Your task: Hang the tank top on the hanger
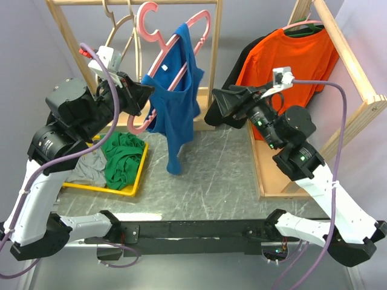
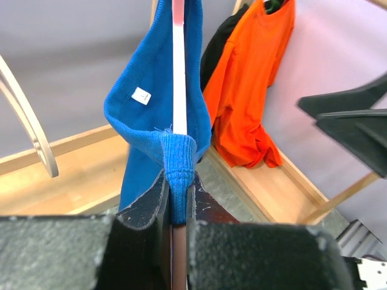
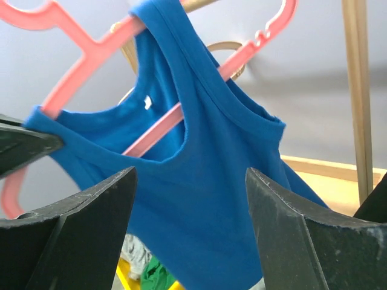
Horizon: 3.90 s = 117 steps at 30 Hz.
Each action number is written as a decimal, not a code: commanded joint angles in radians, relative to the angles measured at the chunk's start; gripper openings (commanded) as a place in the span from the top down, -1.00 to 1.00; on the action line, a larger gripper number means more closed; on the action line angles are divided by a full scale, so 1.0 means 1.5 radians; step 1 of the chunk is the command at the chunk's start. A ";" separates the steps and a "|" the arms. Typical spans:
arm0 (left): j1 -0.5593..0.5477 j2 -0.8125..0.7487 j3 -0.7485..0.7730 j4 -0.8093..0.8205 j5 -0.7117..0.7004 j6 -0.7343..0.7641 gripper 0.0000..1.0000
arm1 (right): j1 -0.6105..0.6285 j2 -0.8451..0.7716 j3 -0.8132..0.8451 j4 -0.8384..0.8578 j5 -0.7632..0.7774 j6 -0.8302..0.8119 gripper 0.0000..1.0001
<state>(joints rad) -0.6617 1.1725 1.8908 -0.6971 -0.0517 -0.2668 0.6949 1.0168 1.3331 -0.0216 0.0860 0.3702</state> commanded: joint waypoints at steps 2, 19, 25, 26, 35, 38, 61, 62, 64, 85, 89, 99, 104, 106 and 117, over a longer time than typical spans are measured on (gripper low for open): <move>0.001 0.008 -0.050 0.071 -0.043 0.005 0.98 | -0.004 -0.025 -0.049 0.012 0.017 0.013 -0.61; 0.000 0.225 0.045 0.112 -0.172 0.021 0.98 | -0.003 -0.139 -0.310 -0.011 -0.035 0.129 -0.60; 0.000 0.271 0.117 0.124 -0.210 0.035 0.98 | -0.003 -0.160 -0.332 -0.027 -0.037 0.133 -0.60; 0.001 0.276 0.126 0.127 -0.212 0.040 0.98 | -0.002 -0.161 -0.334 -0.031 -0.038 0.133 -0.60; 0.001 0.363 0.241 0.147 -0.245 0.081 0.98 | -0.001 -0.190 -0.349 -0.044 -0.035 0.140 -0.60; 0.001 0.387 0.257 0.165 -0.261 0.092 0.98 | -0.002 -0.196 -0.349 -0.050 -0.037 0.142 -0.60; 0.009 0.484 0.335 0.249 -0.232 0.110 0.98 | -0.001 -0.220 -0.368 -0.062 -0.031 0.146 -0.60; 0.009 0.489 0.340 0.246 -0.230 0.109 0.98 | -0.002 -0.221 -0.366 -0.062 -0.033 0.146 -0.60; 0.010 0.498 0.342 0.247 -0.227 0.105 0.98 | -0.001 -0.220 -0.366 -0.061 -0.035 0.148 -0.60; 0.050 0.530 0.344 0.230 -0.121 0.026 0.98 | -0.002 -0.222 -0.358 -0.062 -0.044 0.153 -0.60; 0.050 0.521 0.334 0.221 -0.111 0.010 0.98 | -0.001 -0.222 -0.358 -0.061 -0.046 0.156 -0.60; 0.050 0.505 0.336 0.167 -0.083 -0.030 0.96 | 0.000 -0.222 -0.356 -0.056 -0.055 0.161 -0.59; 0.052 0.517 0.388 0.130 -0.083 -0.047 0.88 | 0.000 -0.224 -0.356 -0.056 -0.055 0.164 -0.59; 0.057 0.524 0.405 0.125 -0.081 -0.053 0.87 | 0.002 -0.225 -0.353 -0.058 -0.055 0.164 -0.59; 0.067 0.543 0.415 0.120 -0.046 -0.085 0.92 | 0.005 -0.230 -0.350 -0.064 -0.055 0.170 -0.59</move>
<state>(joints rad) -0.5678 1.9835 2.4634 -0.5591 -0.1566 -0.3653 0.6964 0.6899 0.7788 -0.1364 0.0097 0.6136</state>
